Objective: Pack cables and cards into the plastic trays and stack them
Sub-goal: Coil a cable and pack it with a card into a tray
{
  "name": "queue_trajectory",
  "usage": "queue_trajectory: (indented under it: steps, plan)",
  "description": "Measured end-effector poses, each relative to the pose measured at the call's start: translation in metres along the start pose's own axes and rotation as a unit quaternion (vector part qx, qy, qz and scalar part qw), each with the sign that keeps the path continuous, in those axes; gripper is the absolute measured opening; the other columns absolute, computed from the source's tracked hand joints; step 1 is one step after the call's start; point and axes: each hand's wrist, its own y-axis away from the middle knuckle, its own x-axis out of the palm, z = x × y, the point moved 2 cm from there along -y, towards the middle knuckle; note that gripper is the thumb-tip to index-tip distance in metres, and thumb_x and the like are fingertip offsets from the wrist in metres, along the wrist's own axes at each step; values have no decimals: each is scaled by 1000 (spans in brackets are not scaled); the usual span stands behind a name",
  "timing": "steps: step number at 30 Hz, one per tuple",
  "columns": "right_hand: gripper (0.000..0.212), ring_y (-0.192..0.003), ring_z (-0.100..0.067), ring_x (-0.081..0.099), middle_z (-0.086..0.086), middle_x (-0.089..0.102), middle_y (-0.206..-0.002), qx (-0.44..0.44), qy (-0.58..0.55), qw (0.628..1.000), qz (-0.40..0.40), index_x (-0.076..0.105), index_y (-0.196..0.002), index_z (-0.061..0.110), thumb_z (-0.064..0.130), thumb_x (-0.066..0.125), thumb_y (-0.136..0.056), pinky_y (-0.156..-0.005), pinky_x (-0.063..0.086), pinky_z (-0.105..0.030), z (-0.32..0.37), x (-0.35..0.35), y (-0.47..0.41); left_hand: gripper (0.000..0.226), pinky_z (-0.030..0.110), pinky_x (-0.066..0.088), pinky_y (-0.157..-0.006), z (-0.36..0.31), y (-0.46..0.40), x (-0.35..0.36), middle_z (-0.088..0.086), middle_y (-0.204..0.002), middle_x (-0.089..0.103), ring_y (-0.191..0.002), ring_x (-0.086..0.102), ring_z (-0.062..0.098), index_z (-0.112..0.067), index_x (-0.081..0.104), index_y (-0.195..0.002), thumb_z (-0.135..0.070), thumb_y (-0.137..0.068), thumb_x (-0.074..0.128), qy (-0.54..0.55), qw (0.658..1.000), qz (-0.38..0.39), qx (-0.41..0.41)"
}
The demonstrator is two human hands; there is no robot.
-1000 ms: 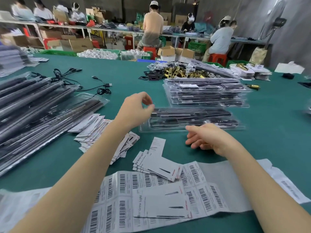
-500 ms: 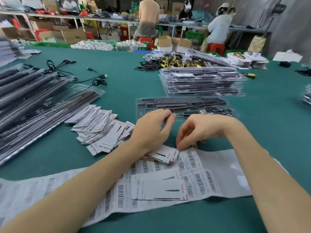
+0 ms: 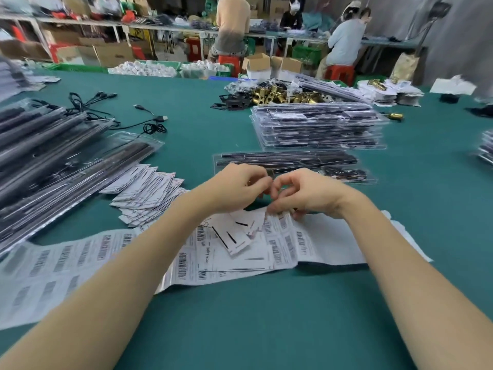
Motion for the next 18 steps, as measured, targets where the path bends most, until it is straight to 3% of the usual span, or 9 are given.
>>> queue_trajectory:
  steps: [3,7,12,16,18]
  plan:
    - [21,-56,-16,54,-8,67,-69,-6,-40,999,-35,64,-79,12,3,83,-79,-48,47,-20,-4,4,-4,18,27,52,-78,-1,3,-7,-10,-97,70,-92,65,14,-29,68,-97,-24,-98,50,-32,995,92,-33]
    - [17,-58,-11,56,0,66,-65,6,-28,999,-35,67,-91,8,11,82,-83,-54,51,-22,-6,0,-4,12,18,47,-72,-2,6,-7,-20,-91,69,-87,63,-2,-37,69,-98,-47,-92,63,-31,988,145,-45]
    - [16,-76,-11,67,-5,73,-85,-9,6,998,-58,74,-94,10,13,83,-81,-70,56,-23,-1,-18,5,5,25,50,-76,1,7,6,-20,-77,72,-71,61,0,-40,71,-92,-38,-91,66,66,988,115,-75]
    - [14,-71,-4,64,2,76,-82,4,83,996,-29,78,-86,20,25,87,-76,-63,50,-19,5,-27,13,10,25,41,-69,3,5,9,-23,-69,68,-66,56,-2,-41,70,-83,-34,-89,67,113,983,89,-117]
    - [13,-70,-5,64,2,76,-80,21,107,994,-12,78,-84,22,28,87,-76,-60,48,-17,6,-26,14,12,26,43,-72,2,5,10,-21,-73,70,-69,57,1,-40,69,-80,-31,-88,67,130,979,93,-129]
